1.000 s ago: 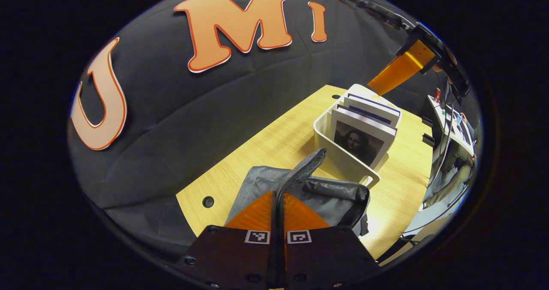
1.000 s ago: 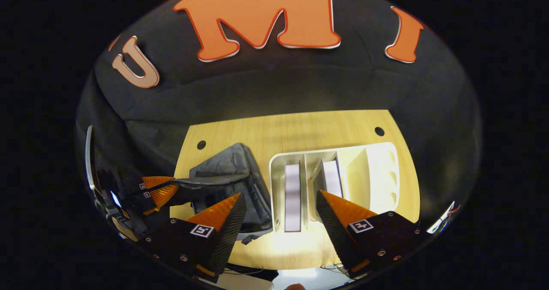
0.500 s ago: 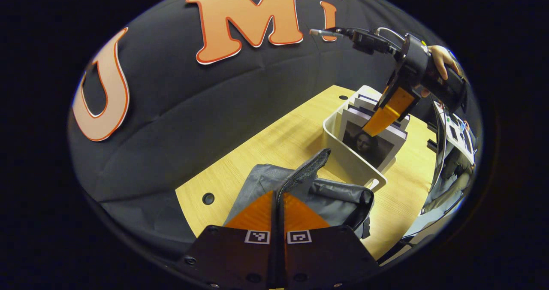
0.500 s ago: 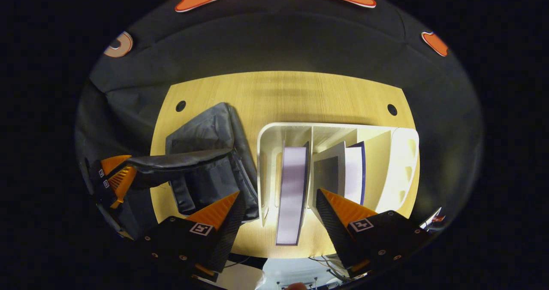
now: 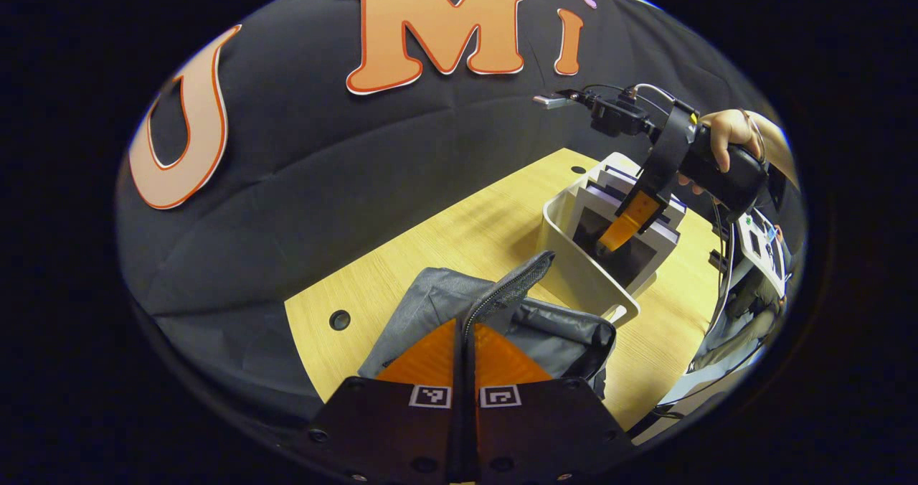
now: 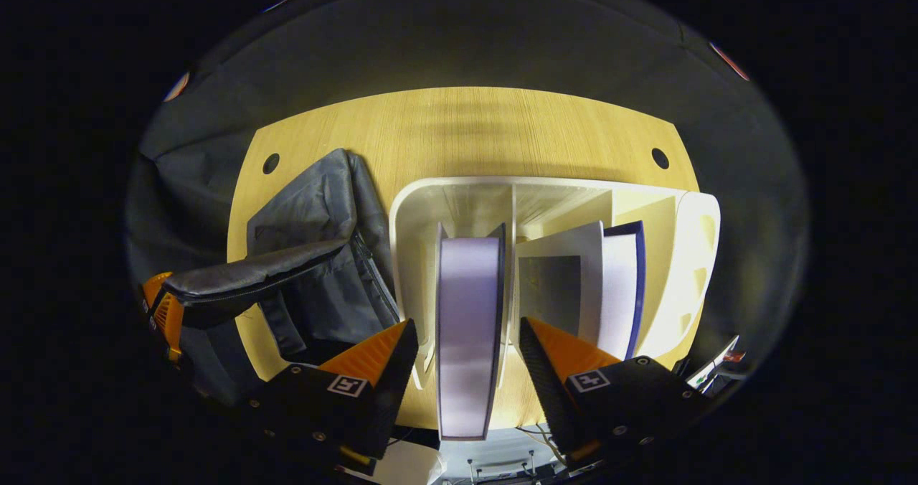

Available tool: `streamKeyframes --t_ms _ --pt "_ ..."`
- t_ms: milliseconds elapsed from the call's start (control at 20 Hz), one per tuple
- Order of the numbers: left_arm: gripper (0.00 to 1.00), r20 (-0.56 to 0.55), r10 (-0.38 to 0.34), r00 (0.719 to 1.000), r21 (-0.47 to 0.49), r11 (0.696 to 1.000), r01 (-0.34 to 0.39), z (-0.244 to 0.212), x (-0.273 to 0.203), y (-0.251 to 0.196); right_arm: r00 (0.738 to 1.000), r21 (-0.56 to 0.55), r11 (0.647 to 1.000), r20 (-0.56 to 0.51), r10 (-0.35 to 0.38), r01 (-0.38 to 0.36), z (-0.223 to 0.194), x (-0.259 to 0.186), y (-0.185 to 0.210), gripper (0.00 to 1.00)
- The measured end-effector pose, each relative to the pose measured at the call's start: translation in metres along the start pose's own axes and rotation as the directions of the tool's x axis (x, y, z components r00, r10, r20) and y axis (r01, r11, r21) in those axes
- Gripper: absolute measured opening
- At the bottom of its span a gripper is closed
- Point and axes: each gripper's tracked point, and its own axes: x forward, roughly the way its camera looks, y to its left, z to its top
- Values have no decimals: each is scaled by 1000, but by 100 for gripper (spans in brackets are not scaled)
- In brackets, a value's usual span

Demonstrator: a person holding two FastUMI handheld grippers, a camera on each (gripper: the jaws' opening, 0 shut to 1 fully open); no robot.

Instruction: Open the schoolbag, grab two books from the bookshelf and put them into the schoolbag.

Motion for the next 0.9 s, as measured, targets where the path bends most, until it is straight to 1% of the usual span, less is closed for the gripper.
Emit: streamKeyframes --t_ms 50,100,150,200,250,300,350,400,600,650,750,900 --pt "1 0 -2 1000 2 1000 2 0 0 0 1000 1 1000 -7 -8 8 0 3 -2 83" --pt "1 -1 -3 1000 3 1000 3 1 0 -1 1000 -2 1000 -11 -19 19 0 6 -4 66" --pt "0 -1 -5 1000 4 1000 5 1 0 -2 1000 0 1000 -14 -27 27 -2 11 -5 61" --pt "0 -2 -7 1000 4 1000 7 1 0 -2 1000 14 1000 -16 -20 20 -2 11 -4 60" --pt "1 -3 -8 1000 1 1000 8 -1 0 -2 1000 38 999 -15 -7 7 0 13 -1 54" --pt "1 -3 -12 1000 -2 1000 12 -1 0 -3 1000 46 999 -14 -6 7 -1 11 1 42" --pt "1 -3 -18 1000 -6 1000 18 -3 0 -4 1000 37 999 -18 -13 14 -1 13 -2 49" --pt "0 -2 -26 1000 -9 1000 26 -4 -1 -6 999 29 999 -17 -30 30 -2 11 -4 40" --pt "0 3 -43 999 -17 999 43 -7 -2 -6 998 40 997 22 -60 59 -4 -10 1 40" --pt "1 7 -49 999 -13 999 49 -7 -3 -7 998 53 997 32 -57 56 -5 -17 3 40" --pt "0 10 -65 998 -4 998 65 -8 -5 -9 997 84 996 62 -48 42 -5 -35 7 39" --pt "0 12 -83 996 10 997 83 -8 -5 -8 992 111 992 107 -72 60 -7 -67 6 39"
